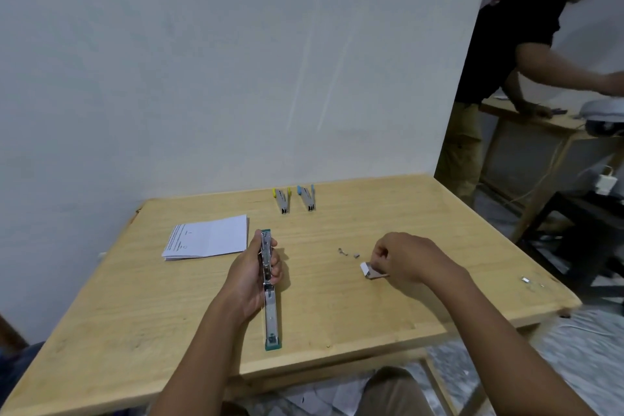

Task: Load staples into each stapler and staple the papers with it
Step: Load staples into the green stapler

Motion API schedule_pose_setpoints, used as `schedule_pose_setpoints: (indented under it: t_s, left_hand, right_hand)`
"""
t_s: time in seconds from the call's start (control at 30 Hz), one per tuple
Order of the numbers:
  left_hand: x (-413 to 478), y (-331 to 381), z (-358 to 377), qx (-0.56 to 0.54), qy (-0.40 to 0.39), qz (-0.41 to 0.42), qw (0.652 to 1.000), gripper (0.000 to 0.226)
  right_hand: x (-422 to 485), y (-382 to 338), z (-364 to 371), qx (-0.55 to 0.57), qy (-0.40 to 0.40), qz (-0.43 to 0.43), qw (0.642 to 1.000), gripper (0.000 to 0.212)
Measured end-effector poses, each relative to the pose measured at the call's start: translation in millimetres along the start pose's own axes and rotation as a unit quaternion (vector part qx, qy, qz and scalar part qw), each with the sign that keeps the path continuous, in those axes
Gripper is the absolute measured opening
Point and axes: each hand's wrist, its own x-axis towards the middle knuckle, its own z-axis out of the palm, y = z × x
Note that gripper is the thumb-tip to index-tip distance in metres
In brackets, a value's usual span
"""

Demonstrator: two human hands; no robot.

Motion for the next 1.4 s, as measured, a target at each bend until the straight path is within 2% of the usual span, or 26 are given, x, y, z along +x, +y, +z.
schedule_pose_setpoints:
  t_s: [0.2,0.4,0.53,0.7,0.87,1.03,1.27,1.4]
  left_hand:
    - [2.1,0.2,-1.0,0.006,0.002,0.001,1.0,0.038]
    - [2.2,1.1,4.1,0.028,0.016,-0.002,0.999,0.039]
    - [0.9,1.1,9.4,0.045,0.037,-0.005,0.998,0.038]
    - [-1.2,1.7,13.7,0.047,0.033,-0.003,0.998,0.036]
    - [-1.0,3.0,13.7,0.031,-0.002,-0.022,0.999,0.045]
    - [4.4,2.7,7.8,0.015,-0.024,-0.03,0.999,0.038]
    - [5.9,3.3,7.0,0.015,-0.028,-0.038,0.999,0.033]
    - [6.6,2.1,4.8,0.019,-0.034,-0.038,0.999,0.033]
  right_hand:
    - [-4.9,-4.5,-15.3,0.036,0.053,-0.026,0.998,0.013]
    - [-1.4,-36.2,-13.4,0.21,0.078,-0.111,0.968,0.008]
    - [6.2,-62.8,0.4,0.286,0.077,-0.152,0.943,0.004]
    - [18.5,-87.8,17.2,0.292,0.061,-0.201,0.933,0.011]
    - [29.0,-101.0,21.5,0.293,0.043,-0.223,0.929,0.023]
    - [39.0,-104.2,25.1,0.299,0.05,-0.226,0.926,0.016]
    - [41.7,-104.5,30.1,0.253,0.057,-0.268,0.928,0.02]
    - [41.9,-105.4,27.2,0.279,0.051,-0.254,0.925,0.015]
